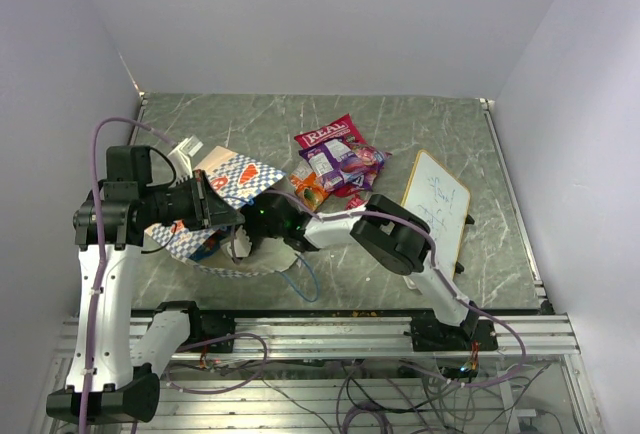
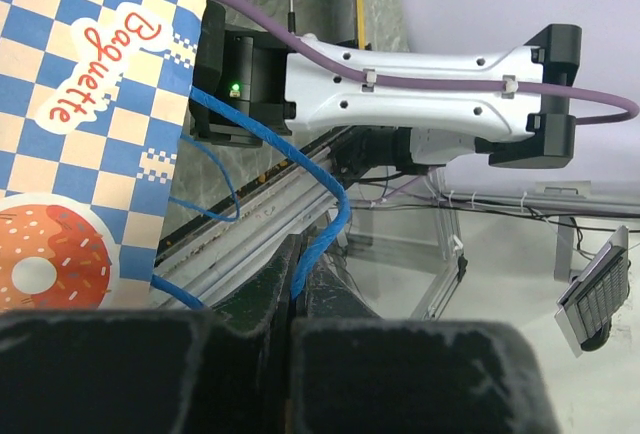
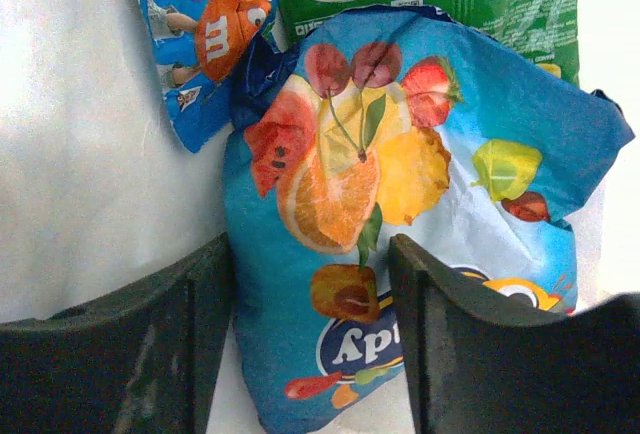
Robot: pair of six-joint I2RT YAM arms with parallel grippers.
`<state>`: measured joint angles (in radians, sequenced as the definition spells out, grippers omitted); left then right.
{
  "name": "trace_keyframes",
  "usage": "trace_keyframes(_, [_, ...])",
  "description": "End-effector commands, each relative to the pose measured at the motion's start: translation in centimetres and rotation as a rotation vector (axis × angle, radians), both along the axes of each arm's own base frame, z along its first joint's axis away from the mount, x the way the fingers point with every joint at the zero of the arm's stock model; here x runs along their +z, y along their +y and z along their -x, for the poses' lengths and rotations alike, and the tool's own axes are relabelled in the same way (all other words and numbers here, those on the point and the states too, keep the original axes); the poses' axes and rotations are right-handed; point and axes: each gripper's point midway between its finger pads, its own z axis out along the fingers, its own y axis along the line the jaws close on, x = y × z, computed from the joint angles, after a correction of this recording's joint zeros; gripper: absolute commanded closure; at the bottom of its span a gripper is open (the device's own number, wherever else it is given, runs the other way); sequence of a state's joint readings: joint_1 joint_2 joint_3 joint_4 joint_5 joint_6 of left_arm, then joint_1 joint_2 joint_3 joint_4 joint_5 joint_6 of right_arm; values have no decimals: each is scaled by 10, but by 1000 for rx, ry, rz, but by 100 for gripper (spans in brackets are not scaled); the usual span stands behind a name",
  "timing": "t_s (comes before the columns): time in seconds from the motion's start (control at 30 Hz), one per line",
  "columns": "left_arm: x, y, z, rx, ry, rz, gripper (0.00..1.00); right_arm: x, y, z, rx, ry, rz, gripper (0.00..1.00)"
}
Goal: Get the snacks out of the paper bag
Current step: Take out the snack from the paper bag.
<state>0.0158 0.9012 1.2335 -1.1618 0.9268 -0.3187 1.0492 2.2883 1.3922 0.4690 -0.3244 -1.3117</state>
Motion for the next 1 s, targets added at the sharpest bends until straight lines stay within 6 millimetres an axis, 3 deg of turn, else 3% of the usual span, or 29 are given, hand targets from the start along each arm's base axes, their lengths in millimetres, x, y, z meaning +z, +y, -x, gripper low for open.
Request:
trace_keyframes(0.0, [6,1,9,-12,-26,-26,93,-15,3,-11,-32,-37,-3,48])
trace_keyframes(0.2, [11,6,9,38,-32,-50,93,10,9,-24,-79,-65,-75,71])
trace_keyframes(0.5, [9,27,-5,214,-35,-150,93,51,0,-10,-78,-17,-136,100])
trace_keyframes(0.67, [19,37,-10,325,-77,-167,93,88,-12,0,-107,72,-242,100])
trace_keyframes(0.83, [20,51,-11,433,-76,-199,93,126,-24,25,-73,209,-328,100])
trace_keyframes(0.97, [18,54,-13,468,-76,-194,93,145,-41,49,-37,307,-365,100])
